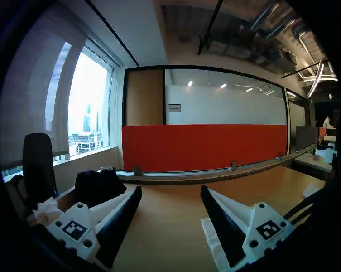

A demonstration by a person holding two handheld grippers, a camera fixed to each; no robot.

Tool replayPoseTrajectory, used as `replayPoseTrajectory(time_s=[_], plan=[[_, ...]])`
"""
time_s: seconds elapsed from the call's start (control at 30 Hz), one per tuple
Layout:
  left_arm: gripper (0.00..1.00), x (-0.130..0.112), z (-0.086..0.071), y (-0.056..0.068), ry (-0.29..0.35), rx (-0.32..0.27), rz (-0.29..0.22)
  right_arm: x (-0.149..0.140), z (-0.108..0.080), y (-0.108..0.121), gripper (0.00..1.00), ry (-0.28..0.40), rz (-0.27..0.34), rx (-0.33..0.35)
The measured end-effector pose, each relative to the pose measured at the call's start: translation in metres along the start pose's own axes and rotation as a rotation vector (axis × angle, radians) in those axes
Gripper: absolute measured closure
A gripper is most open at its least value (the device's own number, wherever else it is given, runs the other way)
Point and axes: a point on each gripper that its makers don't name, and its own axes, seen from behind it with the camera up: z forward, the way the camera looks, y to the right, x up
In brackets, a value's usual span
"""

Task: Fold towel

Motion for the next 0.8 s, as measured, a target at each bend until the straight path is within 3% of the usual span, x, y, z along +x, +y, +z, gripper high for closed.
replayPoseTrajectory(time_s=[0.5,0.8], plan=[[0.04,0.036,0.004,0.017,-0.048,-0.068,0.045,0.044,-0.007,-0.004,0.0,-0.025,-0.011,0.027],[0.04,0.021,0.001,0.041,-0.127,-0.17,0.062,0.037,-0.008,-0.03,0.0,-0.091,-0.053,0.145]])
